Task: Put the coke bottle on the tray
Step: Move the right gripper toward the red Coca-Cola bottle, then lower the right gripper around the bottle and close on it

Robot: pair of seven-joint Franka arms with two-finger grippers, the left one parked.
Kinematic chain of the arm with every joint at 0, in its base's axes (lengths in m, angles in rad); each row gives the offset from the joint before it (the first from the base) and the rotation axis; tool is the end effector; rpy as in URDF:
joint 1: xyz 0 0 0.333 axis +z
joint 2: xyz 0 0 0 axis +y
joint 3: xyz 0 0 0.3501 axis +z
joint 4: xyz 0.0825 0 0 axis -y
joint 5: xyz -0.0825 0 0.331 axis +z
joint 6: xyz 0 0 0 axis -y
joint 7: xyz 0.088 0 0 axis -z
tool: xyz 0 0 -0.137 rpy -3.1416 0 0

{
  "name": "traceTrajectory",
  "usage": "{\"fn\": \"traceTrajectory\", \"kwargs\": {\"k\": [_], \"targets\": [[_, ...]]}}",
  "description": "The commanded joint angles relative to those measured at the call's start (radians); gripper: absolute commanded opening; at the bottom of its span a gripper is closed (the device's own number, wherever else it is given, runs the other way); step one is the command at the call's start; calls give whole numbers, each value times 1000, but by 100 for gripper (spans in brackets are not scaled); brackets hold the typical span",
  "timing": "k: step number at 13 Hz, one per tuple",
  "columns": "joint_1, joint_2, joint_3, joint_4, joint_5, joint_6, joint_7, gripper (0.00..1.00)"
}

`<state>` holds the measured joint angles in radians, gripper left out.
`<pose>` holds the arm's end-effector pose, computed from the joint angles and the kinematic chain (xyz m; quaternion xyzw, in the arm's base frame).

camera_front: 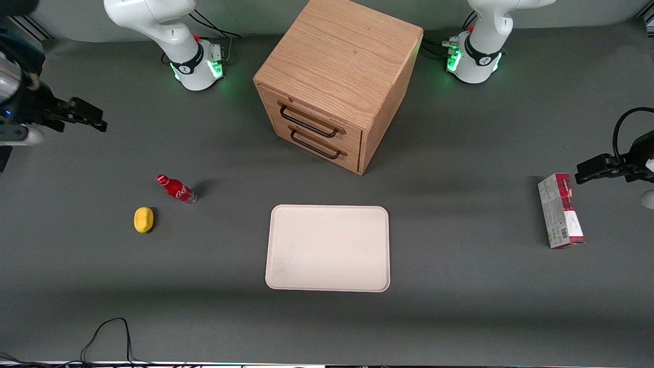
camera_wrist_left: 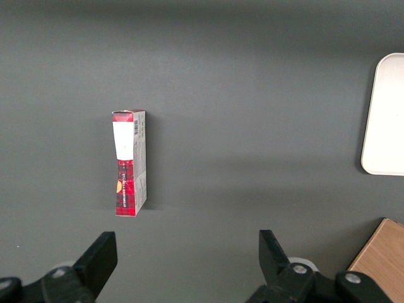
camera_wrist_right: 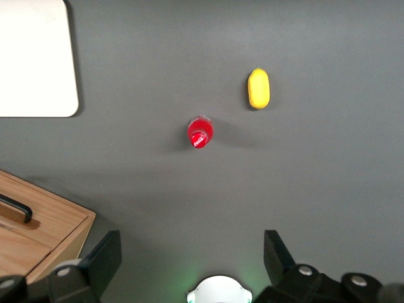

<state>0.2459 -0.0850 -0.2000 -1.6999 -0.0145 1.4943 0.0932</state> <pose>0.4580 0.0146 0.6092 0.9979 -0.0228 -0.0610 0.0031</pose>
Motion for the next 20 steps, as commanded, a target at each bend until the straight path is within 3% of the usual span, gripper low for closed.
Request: {"fn": "traceTrajectory", "kwargs": {"k": [1, 7, 10, 13, 14, 15, 16, 17, 20], "targets": [[7, -32, -9, -195, -7, 172, 10, 100], [7, -7, -10, -622, -7, 742, 7, 100], [7, 63, -10, -687, -7, 910, 5, 100], [7, 99, -10, -702, -7, 963, 5, 99], [7, 100, -9, -702, -7, 966, 2, 76], [7, 105, -9, -702, -7, 968, -4, 40], [7, 108, -9, -701, -5, 968, -7, 18], [7, 108, -9, -701, -5, 968, -7, 3], [9, 110, -6, -693, -4, 968, -21, 0]]}}
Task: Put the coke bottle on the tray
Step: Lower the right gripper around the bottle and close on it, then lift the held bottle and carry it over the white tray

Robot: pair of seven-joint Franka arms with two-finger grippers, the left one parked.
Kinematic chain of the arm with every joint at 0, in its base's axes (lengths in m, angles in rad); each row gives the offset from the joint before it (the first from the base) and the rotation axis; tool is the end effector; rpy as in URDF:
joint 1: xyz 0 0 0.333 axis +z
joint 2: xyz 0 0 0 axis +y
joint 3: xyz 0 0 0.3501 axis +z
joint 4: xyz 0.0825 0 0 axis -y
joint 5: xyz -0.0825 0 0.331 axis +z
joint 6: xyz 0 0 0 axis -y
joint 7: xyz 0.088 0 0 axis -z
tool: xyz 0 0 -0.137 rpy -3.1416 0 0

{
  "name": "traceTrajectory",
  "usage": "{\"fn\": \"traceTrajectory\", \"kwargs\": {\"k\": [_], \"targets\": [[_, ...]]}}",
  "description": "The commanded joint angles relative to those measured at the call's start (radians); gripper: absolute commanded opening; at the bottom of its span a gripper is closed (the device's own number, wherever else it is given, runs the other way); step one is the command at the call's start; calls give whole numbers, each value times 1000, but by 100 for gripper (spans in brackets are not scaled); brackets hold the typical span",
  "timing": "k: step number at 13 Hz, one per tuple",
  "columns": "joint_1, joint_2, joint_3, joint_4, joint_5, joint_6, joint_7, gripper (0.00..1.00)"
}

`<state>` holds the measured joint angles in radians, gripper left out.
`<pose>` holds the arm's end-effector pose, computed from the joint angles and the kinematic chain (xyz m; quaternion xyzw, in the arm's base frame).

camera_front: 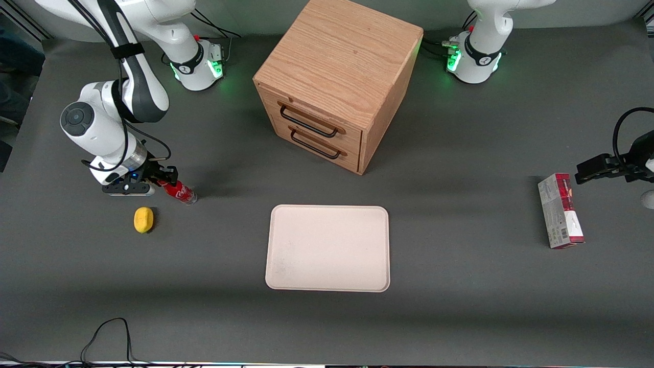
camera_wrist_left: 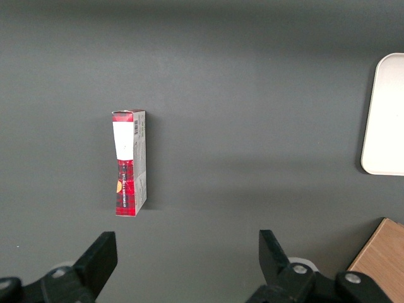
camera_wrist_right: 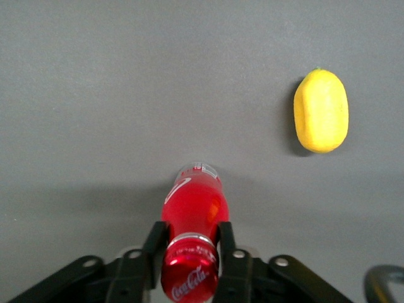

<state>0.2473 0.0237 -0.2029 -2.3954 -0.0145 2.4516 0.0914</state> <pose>0.4635 0.0204 0.3535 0.9997 -0.0179 0.0169 0.0060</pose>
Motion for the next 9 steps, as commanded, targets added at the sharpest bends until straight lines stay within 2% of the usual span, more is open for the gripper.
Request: {"fn": "traceTrajectory", "kwargs": {"k": [1, 3, 9], "targets": [[18, 1, -3, 15, -4, 7, -21, 0], [26, 4, 0, 97, -4, -52, -21, 0], [40, 87, 77, 650, 5, -595, -7, 0]]}}
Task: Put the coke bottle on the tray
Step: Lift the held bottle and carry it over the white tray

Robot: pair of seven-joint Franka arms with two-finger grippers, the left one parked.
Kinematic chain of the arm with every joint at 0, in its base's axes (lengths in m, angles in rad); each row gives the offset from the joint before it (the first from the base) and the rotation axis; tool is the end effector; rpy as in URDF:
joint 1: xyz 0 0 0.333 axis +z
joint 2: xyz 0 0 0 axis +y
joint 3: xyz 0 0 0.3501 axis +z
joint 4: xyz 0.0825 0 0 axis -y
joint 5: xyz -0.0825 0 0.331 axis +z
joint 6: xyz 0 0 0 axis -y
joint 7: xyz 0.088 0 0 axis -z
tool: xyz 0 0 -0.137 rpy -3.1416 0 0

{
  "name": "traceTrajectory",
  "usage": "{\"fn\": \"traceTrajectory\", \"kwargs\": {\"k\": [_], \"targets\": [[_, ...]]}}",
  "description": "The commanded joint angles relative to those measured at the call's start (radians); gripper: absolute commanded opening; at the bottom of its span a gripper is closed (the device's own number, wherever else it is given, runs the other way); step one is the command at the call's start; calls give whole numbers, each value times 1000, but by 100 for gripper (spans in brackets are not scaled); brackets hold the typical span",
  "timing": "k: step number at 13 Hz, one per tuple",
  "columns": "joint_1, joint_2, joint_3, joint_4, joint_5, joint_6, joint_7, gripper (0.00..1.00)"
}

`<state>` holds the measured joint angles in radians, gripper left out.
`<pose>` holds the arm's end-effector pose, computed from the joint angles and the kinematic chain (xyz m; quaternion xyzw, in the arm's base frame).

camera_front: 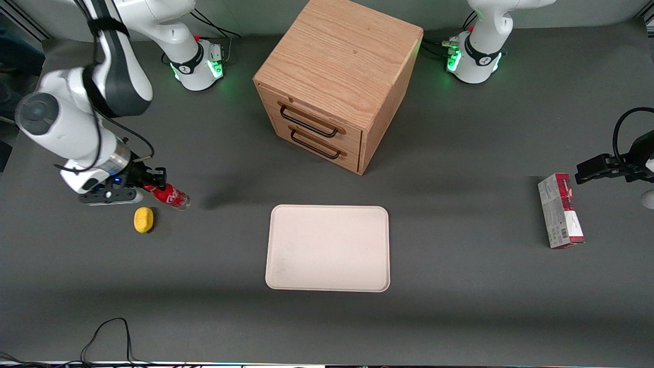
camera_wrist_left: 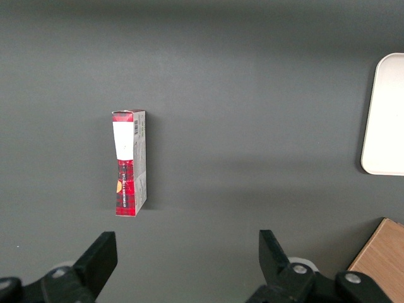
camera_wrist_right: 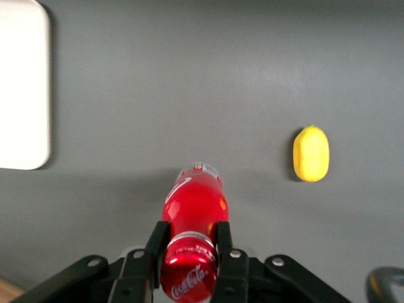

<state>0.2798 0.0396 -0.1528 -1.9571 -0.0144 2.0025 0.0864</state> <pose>0.5164 0.0656 0.4817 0.9997 0.0234 0.0041 0.0092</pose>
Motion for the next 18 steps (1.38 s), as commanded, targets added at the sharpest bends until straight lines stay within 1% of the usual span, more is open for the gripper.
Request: {"fn": "traceTrajectory", "kwargs": {"k": [1, 4, 5, 6, 7, 8, 11, 12, 13, 15, 17, 18], "targets": [[7, 101, 44, 327, 7, -233, -2, 0], [7, 274, 77, 761, 10, -552, -1, 0], [7, 342, 105, 900, 10, -632, -1, 0], [6, 392, 119, 999, 11, -662, 7, 0], [6, 428, 140, 1042, 11, -657, 22, 0], [4, 466, 177, 1052, 10, -633, 38, 0], [7, 595, 286, 1090, -7, -471, 67, 0], [7, 641, 312, 1097, -10, -403, 69, 0], [12, 684, 324, 1100, -31, -334, 69, 0], [25, 755, 373, 1098, -126, -239, 69, 0], [32, 808, 421, 1097, -226, -177, 73, 0], [36, 830, 429, 1092, -257, -150, 94, 0]]}}
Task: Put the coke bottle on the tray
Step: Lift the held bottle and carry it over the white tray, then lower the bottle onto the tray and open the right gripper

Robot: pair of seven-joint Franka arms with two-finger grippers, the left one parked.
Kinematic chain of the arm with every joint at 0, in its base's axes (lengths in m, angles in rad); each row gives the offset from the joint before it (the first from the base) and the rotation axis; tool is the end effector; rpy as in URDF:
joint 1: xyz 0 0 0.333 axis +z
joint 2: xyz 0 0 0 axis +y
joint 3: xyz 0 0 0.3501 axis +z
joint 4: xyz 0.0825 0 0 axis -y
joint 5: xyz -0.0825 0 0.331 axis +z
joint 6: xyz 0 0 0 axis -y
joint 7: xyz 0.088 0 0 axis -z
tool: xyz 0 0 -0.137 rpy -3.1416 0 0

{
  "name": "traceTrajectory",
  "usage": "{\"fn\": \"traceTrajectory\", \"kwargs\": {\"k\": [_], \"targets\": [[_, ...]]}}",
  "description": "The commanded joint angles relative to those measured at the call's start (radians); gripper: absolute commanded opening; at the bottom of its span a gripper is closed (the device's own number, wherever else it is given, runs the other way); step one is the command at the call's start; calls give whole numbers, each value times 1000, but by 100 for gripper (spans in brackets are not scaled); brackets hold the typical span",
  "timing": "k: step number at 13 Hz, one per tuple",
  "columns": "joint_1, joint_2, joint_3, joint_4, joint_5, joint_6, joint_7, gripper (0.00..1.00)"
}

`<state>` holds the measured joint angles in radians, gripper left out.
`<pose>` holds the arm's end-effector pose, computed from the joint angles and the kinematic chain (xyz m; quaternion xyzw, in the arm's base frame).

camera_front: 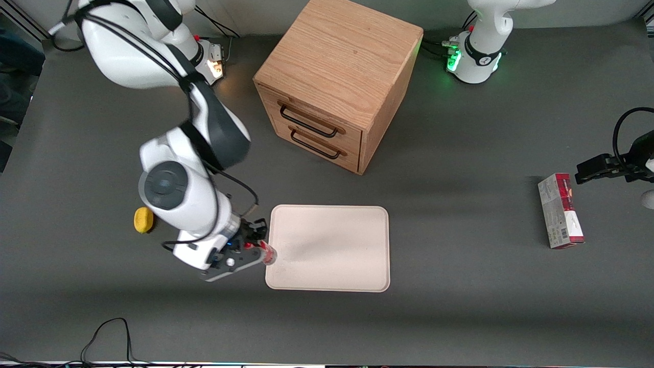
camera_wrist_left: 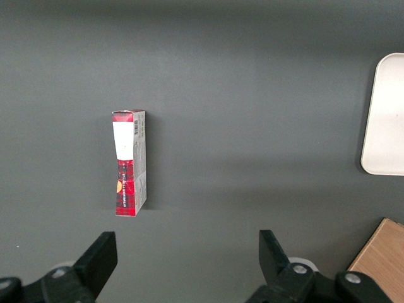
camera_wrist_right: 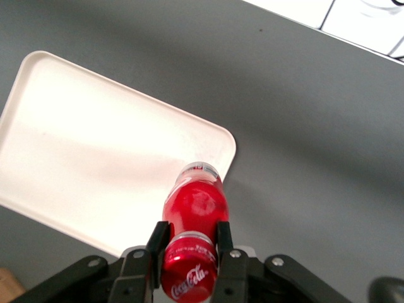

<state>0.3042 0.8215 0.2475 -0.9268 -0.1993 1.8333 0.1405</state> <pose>0.6851 0.3108 0.4133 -0.9819 -0.1822 -0.0514 0.0086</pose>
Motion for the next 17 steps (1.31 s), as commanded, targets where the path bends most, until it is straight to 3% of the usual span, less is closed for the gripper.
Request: {"fn": "traceTrajectory", "kwargs": {"k": [1, 3, 9, 11, 12, 13, 17], "targets": [[19, 71, 29, 56, -83, 49, 51, 0], [21, 103, 29, 52, -118, 96, 54, 0], [19, 122, 26, -10, -126, 190, 120, 2], [16, 122, 18, -14, -140, 196, 119, 24], [16, 122, 19, -14, -159, 196, 122, 65], [18, 122, 18, -14, -164, 198, 123, 100], [12, 73, 22, -17, -150, 167, 125, 100]]}}
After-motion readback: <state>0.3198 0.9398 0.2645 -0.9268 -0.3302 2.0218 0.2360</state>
